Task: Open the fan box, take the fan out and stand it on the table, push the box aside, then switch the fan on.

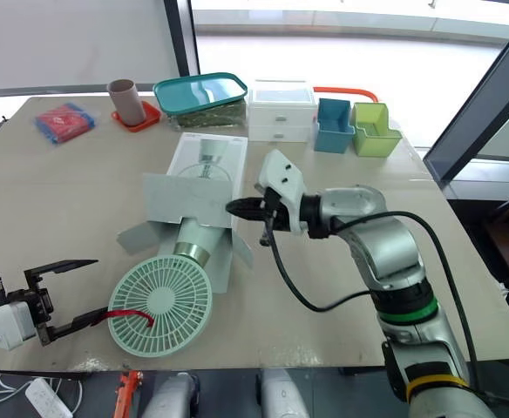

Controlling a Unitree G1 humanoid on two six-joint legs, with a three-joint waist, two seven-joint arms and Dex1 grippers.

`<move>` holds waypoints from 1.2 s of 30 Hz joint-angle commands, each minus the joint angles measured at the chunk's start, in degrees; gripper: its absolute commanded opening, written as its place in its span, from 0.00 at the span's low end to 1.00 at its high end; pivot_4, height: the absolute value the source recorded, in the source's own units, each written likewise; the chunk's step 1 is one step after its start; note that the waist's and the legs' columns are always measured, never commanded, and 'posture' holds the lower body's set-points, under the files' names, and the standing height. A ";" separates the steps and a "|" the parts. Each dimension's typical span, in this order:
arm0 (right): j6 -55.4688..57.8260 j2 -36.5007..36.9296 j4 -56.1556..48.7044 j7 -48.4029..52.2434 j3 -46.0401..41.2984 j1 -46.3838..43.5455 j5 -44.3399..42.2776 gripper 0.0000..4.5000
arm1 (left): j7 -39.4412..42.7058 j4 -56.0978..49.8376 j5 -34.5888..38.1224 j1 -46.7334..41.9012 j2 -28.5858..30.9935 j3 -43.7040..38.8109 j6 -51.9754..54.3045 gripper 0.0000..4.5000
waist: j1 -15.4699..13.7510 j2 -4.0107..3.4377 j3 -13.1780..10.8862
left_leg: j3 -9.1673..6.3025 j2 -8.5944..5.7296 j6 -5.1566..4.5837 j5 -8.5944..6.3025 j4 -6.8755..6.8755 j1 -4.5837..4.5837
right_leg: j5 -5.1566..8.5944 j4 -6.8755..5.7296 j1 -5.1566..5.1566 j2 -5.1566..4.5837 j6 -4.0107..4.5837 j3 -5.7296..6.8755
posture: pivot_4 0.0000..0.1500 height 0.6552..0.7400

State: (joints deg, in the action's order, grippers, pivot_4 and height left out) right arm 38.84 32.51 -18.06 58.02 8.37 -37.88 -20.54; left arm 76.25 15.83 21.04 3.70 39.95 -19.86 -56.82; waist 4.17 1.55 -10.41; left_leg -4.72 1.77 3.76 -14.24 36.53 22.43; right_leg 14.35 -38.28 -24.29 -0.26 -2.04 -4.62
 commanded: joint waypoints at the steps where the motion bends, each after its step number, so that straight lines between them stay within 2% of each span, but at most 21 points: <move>1: 0.23 1.27 -4.45 0.71 -2.83 0.61 -3.68 0.00 | 0.03 5.99 -1.52 -2.89 2.84 2.72 -18.28 0.99 | 0.11 0.01 0.00 | 0.00 0.02 0.00 0.00 0.02 -0.01 | -0.02 0.00 0.00 0.03 0.03 0.01 | 1.00 1.00; 6: -1.00 3.95 -6.97 2.47 -3.24 3.29 -6.09 0.00 | -3.25 16.08 -3.57 -6.54 7.37 8.33 -33.61 0.99 | 0.11 0.01 0.01 | 0.01 0.03 -0.09 0.07 0.03 -0.07 | -0.08 -0.01 0.06 0.04 0.05 0.00 | 1.00 1.00; 9: -2.90 5.73 -8.47 3.71 -3.28 5.71 -6.75 0.00 | -5.82 19.55 -4.32 -8.82 8.15 9.09 -35.68 0.99 | 0.05 0.01 0.01 | 0.00 0.00 -0.09 0.06 0.03 -0.05 | -0.06 -0.01 0.08 0.02 0.00 0.00 | 1.00 1.00; 11: -5.40 6.65 -10.37 5.57 -3.58 9.04 -7.79 0.00 | -6.91 22.49 -6.50 -11.81 7.74 6.21 -35.68 0.99 | -0.06 0.02 0.01 | -0.02 -0.01 -0.09 0.06 0.04 -0.02 | -0.09 -0.01 0.08 0.02 -0.05 0.01 | 1.00 1.00; 13: -8.32 7.06 -11.58 6.97 -3.85 11.80 -8.44 0.00 | -6.72 20.59 -9.33 -13.01 6.69 2.49 -35.68 0.99 | -0.08 0.03 0.02 | -0.05 -0.01 -0.09 0.06 0.05 0.00 | -0.09 -0.01 0.08 0.03 -0.06 0.04 | 1.00 1.00; 14: -9.01 7.27 -11.87 7.37 -4.00 12.92 -8.78 0.00 | -8.22 21.79 -9.25 -13.74 6.48 2.51 -35.68 0.99 | -0.08 0.02 0.02 | -0.05 -0.01 -0.09 0.06 0.05 0.00 | -0.09 -0.01 0.09 0.03 -0.07 0.04 | 1.00 1.00; 19: -10.21 8.96 -11.36 7.55 -3.95 16.75 -8.44 0.00 | -10.62 14.56 -11.50 -14.17 5.52 2.34 -35.68 0.99 | 0.02 0.03 0.02 | -0.03 -0.01 -0.09 0.06 0.09 -0.06 | -0.12 -0.02 0.15 0.02 -0.09 0.02 | 1.00 1.00; 28: -10.76 9.09 -11.63 5.54 -3.53 17.02 -8.46 0.00 | -14.26 11.89 -19.42 -10.62 6.49 2.20 -35.68 0.99 | 0.03 0.02 0.02 | -0.03 0.01 -0.09 0.07 0.11 -0.12 | -0.12 -0.05 0.20 0.07 -0.09 -0.01 | 1.00 1.00; 31: -10.57 9.13 -11.89 4.99 -3.62 17.02 -8.64 0.00 | -18.62 9.35 -24.75 -9.67 6.07 2.09 -35.68 0.99 | 0.03 0.03 0.02 | -0.03 0.00 -0.09 0.07 0.13 -0.12 | -0.11 -0.05 0.22 0.07 -0.09 -0.01 | 1.00 1.00; 36: -11.57 10.11 -12.73 5.21 -3.46 18.06 -7.80 0.00 | -36.52 6.31 -41.34 -9.90 6.16 -0.41 -35.68 0.99 | -0.04 0.03 0.02 | -0.04 0.00 -0.08 0.07 0.13 -0.13 | -0.12 -0.05 0.24 0.06 -0.10 -0.01 | 1.00 1.00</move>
State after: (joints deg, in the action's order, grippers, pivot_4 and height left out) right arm 28.62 41.53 -28.04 63.18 6.03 -20.19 -28.14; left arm 48.48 23.45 -13.91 -6.13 45.37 -18.41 -92.18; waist 4.13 1.58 -10.39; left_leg -4.75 1.76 3.67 -14.17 36.66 22.29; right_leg 14.23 -38.32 -24.05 -0.21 -2.14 -4.63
